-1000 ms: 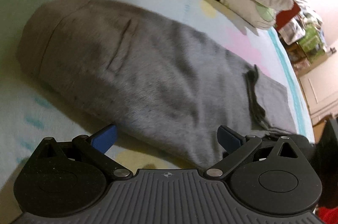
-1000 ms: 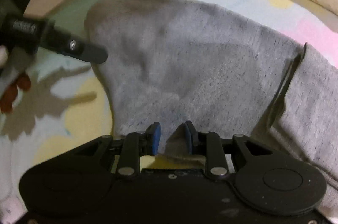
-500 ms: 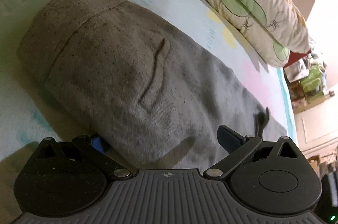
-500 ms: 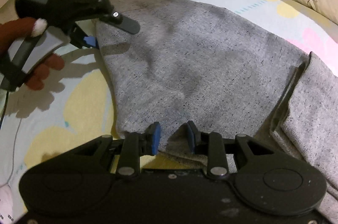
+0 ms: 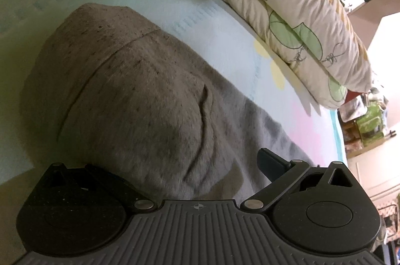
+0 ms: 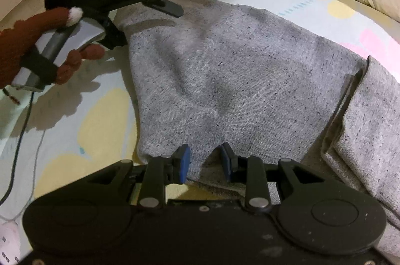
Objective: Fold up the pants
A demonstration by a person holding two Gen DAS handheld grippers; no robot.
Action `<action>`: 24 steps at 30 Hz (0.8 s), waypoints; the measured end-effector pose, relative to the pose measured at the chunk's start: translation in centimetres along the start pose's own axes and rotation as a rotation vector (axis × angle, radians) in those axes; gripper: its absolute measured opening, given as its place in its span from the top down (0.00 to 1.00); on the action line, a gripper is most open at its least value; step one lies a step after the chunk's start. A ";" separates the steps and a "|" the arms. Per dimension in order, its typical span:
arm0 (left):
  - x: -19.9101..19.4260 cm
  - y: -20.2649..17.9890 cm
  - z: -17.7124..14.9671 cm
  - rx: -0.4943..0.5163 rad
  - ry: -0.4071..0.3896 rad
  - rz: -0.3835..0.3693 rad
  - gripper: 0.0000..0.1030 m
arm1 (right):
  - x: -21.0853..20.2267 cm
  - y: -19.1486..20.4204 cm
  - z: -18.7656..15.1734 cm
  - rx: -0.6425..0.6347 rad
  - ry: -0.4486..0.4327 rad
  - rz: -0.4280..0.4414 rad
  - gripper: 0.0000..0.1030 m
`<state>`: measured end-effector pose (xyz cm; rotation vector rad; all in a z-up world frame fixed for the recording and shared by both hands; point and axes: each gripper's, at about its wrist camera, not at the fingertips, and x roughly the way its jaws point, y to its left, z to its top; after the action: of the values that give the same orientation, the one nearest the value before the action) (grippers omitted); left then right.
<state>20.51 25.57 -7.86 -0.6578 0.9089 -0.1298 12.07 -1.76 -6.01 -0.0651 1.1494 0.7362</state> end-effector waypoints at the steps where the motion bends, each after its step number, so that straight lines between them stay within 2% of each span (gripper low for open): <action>1: 0.3 -0.1 0.3 0.003 0.001 -0.002 0.01 | 0.0 0.0 0.0 0.003 -0.001 0.002 0.70; 5: 1.3 -0.4 1.3 -0.015 -0.008 -0.010 0.01 | -0.1 -0.1 -0.1 0.015 -0.006 0.011 0.70; 10: 1.6 -0.4 1.7 -0.088 -0.014 0.002 0.02 | -0.2 -0.3 -0.3 0.026 -0.010 0.021 0.70; 11: 1.5 -0.6 1.7 -0.077 -0.012 0.007 0.03 | -0.2 -0.3 -0.3 0.028 -0.011 0.022 0.70; 12: 1.5 -1.0 1.8 -0.051 -0.004 0.025 0.12 | -0.2 -0.2 -0.3 0.027 -0.012 0.023 0.70; 13: 1.3 -1.5 1.7 -0.010 -0.001 0.044 0.27 | -0.3 -0.2 -0.4 0.025 -0.013 0.023 0.70; 14: 1.0 -1.8 1.7 0.024 -0.001 0.060 0.32 | -0.3 -0.2 -0.4 0.025 -0.013 0.025 0.70; 20: -1.9 -3.8 1.6 0.102 -0.046 0.074 0.34 | -0.8 -0.7 0.4 0.022 0.002 0.054 0.71; 22: -3.1 -5.3 1.7 0.167 -0.080 0.063 0.34 | -2.1 -1.3 1.0 0.057 -0.044 0.089 0.71; 24: -4.3 -7.0 1.7 0.231 -0.112 0.032 0.34 | -3.9 -1.9 1.7 0.060 -0.111 0.076 0.71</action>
<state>20.31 22.33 -0.11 -0.4316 0.7817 -0.1654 13.70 -4.47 -2.63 0.0693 1.0719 0.7622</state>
